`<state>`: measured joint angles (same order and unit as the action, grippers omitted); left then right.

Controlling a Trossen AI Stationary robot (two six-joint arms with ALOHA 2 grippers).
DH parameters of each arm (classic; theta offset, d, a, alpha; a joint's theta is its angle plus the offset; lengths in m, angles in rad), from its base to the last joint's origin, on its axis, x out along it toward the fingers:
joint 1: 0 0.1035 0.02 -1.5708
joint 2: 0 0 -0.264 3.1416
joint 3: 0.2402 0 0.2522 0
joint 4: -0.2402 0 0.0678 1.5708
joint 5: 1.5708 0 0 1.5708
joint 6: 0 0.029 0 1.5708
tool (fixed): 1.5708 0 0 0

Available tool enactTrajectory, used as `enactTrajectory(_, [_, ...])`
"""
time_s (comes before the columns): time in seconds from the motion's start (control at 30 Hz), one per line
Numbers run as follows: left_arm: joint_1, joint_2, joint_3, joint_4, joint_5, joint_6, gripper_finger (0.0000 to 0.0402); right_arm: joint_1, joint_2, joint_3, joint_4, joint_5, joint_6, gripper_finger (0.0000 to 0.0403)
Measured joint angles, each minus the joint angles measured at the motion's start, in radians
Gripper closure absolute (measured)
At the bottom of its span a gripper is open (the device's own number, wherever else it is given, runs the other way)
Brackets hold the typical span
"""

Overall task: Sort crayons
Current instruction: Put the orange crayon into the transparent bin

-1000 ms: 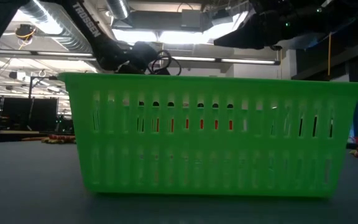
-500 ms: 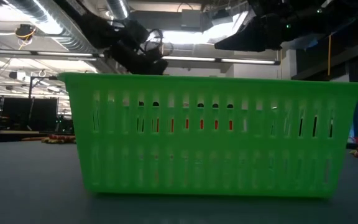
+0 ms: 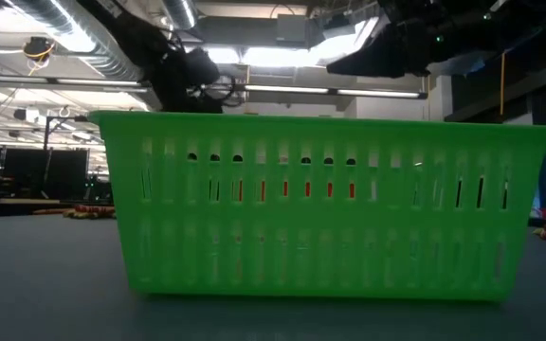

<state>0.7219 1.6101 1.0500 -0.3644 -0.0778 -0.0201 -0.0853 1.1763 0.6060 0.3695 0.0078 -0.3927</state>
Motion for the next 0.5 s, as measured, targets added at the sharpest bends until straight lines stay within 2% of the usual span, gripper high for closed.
enactTrajectory(0.17, [0.048,0.111,0.055,-0.062,0.128,-0.04,0.0302,0.0,0.0,0.0,0.007,0.0,0.0,0.0252])
enactTrajectory(0.5, [0.086,0.288,0.29,-0.334,0.132,-0.057,0.0302,0.0,0.0,0.0,0.003,0.0,-0.002,0.0252])
